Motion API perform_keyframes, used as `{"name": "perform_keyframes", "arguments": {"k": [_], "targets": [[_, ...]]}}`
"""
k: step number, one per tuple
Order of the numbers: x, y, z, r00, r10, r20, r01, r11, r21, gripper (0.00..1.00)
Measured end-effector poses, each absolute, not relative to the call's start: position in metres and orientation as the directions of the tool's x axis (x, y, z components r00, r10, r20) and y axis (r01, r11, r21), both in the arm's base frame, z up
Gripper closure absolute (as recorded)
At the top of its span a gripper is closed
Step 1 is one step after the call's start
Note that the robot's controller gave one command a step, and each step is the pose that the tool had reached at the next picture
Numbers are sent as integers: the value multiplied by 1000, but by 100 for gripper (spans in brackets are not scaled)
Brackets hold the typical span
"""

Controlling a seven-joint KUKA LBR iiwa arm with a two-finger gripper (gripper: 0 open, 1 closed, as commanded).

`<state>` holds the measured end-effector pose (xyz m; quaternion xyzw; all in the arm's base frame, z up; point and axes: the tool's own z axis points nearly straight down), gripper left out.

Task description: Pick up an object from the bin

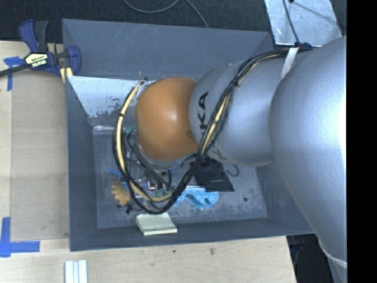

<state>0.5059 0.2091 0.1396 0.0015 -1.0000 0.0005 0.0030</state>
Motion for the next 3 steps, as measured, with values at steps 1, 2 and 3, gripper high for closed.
{"name": "perform_keyframes", "arguments": {"k": [1, 2, 3], "targets": [[508, 208, 144, -1000, 0, -2, 0, 1000, 1, 0], [508, 193, 74, -994, 111, -1, 111, 994, 3, 100], [508, 193, 74, -994, 112, -1, 112, 994, 3, 100]]}}
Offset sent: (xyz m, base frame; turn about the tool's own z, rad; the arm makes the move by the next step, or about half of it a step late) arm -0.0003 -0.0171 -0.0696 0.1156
